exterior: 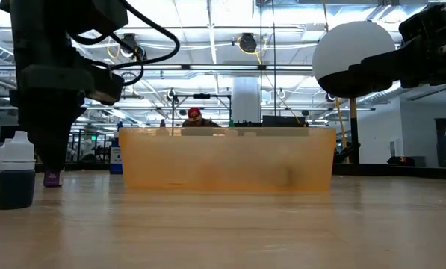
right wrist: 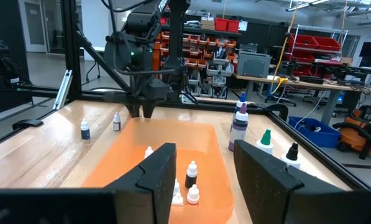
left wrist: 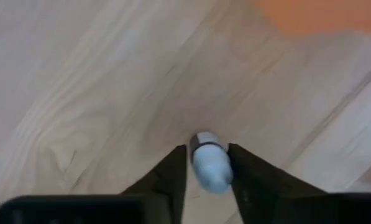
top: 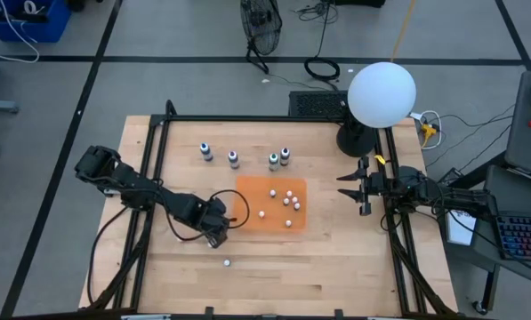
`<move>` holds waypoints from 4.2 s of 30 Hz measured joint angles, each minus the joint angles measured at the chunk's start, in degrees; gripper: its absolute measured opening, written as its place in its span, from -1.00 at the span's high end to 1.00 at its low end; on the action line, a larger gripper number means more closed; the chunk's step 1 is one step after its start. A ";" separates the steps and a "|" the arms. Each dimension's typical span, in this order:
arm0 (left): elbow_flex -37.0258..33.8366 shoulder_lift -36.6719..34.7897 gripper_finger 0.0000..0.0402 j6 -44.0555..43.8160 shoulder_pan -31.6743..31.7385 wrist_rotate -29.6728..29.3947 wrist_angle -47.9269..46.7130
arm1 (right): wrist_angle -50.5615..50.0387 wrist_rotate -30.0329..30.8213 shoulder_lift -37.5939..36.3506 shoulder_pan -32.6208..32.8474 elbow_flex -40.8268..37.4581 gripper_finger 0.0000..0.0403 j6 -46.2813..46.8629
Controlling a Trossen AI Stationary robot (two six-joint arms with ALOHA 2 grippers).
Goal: Pick & Place food coloring
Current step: Put the small purple food coloring bottle into the orange bin, then put the small orange food coloring bottle into the orange bin
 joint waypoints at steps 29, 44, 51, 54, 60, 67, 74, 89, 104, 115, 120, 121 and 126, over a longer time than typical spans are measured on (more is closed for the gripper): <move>35.53 8.08 0.67 31.83 14.04 -0.01 -16.18 | 0.00 0.00 0.00 0.00 0.00 0.24 -0.01; 35.54 26.96 0.67 33.17 12.84 6.30 -11.10 | 0.09 0.00 0.00 0.00 0.01 0.24 -0.02; 35.60 27.52 0.67 33.12 12.67 6.67 -10.08 | 0.11 0.00 -0.02 0.00 0.00 0.25 -0.02; 35.51 27.26 0.61 32.56 12.22 5.63 -10.08 | 0.11 0.00 -0.02 0.00 0.00 0.25 0.00; 35.23 27.28 0.10 31.55 11.60 5.71 -10.00 | 0.13 -0.02 -0.02 0.02 0.00 0.26 -0.02; 35.28 24.94 -0.17 29.91 11.63 4.08 -10.93 | 0.16 -0.01 -0.01 0.02 0.00 0.24 0.00; 35.32 20.97 -0.20 28.57 11.58 2.41 -12.71 | 0.36 -0.01 0.09 0.00 0.00 0.25 -0.02; 33.65 5.03 -0.20 8.61 -1.52 -8.42 -26.46 | 0.54 -0.02 0.09 0.01 0.00 0.25 -0.02; 3.45 -10.52 -0.20 -44.41 -19.76 -6.46 -19.48 | 0.70 -0.04 0.09 0.01 0.01 0.25 -0.01; -3.03 -10.45 -0.20 -53.61 -22.33 -1.07 -13.92 | 0.75 -0.04 0.09 0.01 0.00 0.25 0.00; -5.07 -10.43 -0.20 -55.55 -23.14 -0.89 -10.30 | 0.76 -0.04 0.08 0.01 0.00 0.26 -0.01; -5.55 -10.43 -0.20 -55.98 -23.21 -0.68 -9.83 | 0.76 -0.04 0.08 0.01 0.01 0.26 -0.02; -8.37 -10.43 -0.20 -56.94 -23.26 -0.27 -8.47 | 0.76 -0.04 0.08 0.02 0.00 0.25 -0.01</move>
